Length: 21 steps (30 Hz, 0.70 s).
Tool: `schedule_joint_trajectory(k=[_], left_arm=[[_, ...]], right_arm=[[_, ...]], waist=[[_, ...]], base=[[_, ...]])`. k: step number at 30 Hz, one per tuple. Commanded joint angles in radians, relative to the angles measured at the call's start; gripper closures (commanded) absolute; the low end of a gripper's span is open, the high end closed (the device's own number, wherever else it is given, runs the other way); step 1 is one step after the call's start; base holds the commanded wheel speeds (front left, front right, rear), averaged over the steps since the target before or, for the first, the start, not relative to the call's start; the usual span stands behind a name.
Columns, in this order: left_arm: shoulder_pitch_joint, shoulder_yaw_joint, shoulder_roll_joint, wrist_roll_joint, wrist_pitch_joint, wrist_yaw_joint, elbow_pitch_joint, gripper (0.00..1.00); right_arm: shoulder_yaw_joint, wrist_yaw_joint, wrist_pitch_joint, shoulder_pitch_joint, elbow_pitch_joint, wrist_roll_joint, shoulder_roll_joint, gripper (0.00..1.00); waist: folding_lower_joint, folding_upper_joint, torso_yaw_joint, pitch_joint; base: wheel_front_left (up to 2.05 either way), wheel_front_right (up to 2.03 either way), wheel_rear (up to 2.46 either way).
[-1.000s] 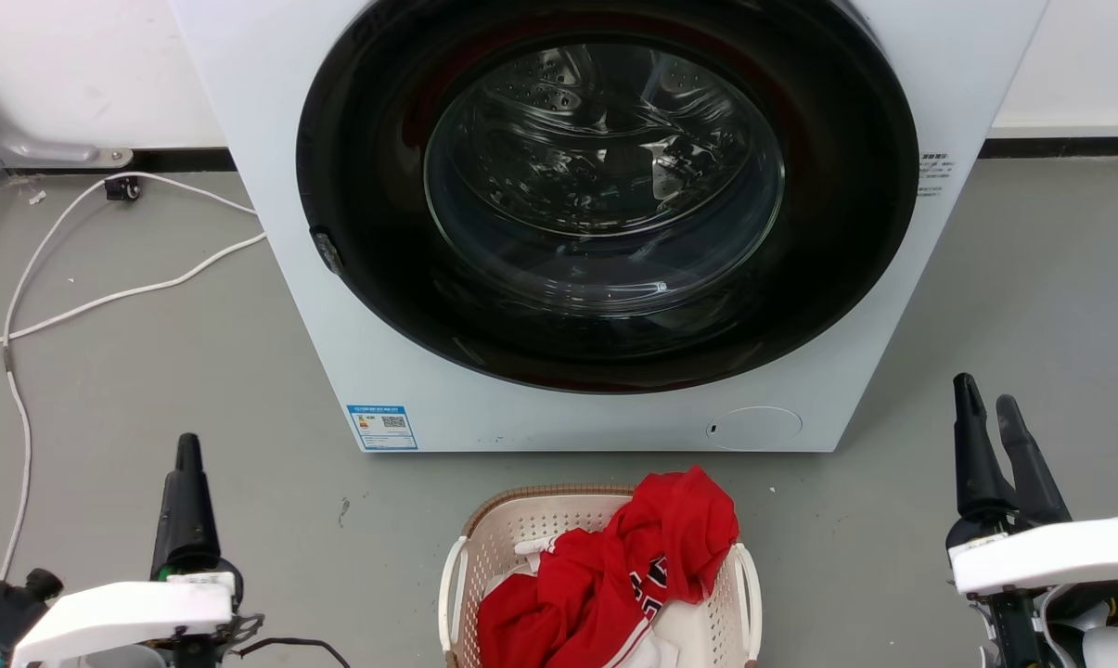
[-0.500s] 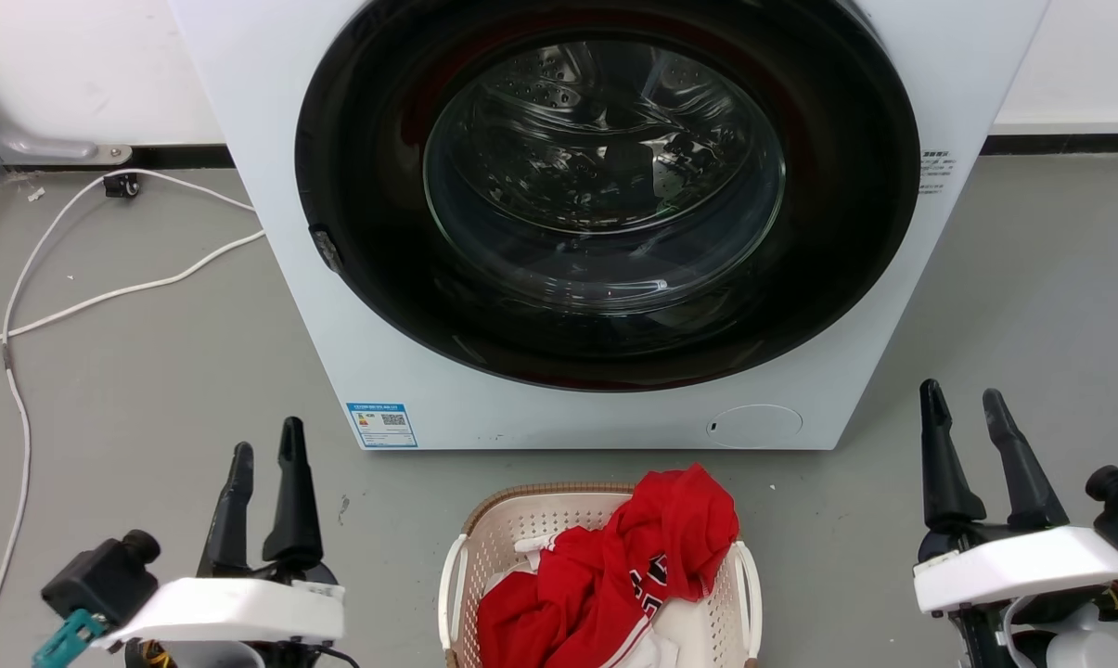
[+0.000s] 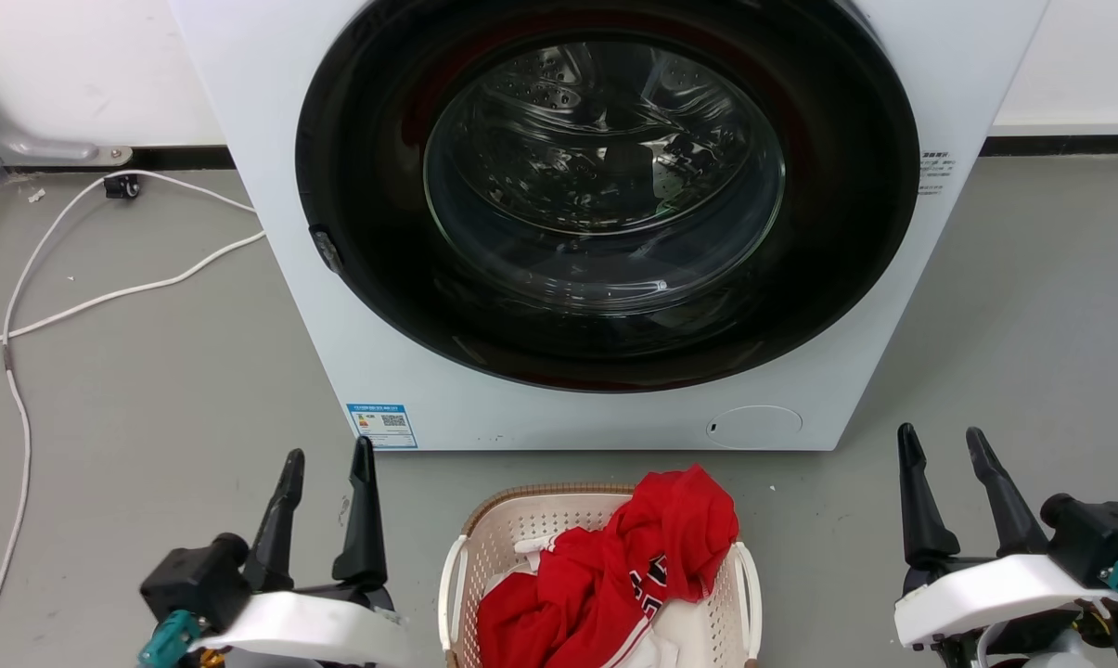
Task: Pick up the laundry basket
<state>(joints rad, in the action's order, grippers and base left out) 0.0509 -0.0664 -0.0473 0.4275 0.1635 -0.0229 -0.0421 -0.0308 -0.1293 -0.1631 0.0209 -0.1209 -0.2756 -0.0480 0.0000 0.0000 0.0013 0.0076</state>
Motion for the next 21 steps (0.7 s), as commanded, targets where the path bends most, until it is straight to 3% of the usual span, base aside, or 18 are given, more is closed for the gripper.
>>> schedule_joint_trajectory(k=[1, 12, 21], left_arm=[[0.003, -0.013, -0.004, -0.043, 0.011, 0.003, 0.000, 0.00], [0.015, -0.064, -0.019, -0.152, 0.035, 0.014, 0.063, 0.00], [0.017, -0.106, -0.036, -0.242, 0.054, 0.051, 0.060, 0.00]], right_arm=[[-0.002, -0.002, -0.011, -0.002, -0.006, 0.032, -0.004, 0.00], [0.001, -0.002, -0.035, -0.003, -0.062, 0.113, -0.004, 0.00], [0.002, -0.001, -0.053, -0.007, -0.058, 0.212, -0.003, 0.00]], waist=[[0.0000, 0.0000, -0.001, 0.000], [0.0000, 0.0000, -0.003, -0.001], [0.0000, 0.0000, -0.003, -0.002]], base=[[0.00, 0.00, 0.00], [0.00, 0.00, 0.00], [0.00, 0.00, 0.00]])
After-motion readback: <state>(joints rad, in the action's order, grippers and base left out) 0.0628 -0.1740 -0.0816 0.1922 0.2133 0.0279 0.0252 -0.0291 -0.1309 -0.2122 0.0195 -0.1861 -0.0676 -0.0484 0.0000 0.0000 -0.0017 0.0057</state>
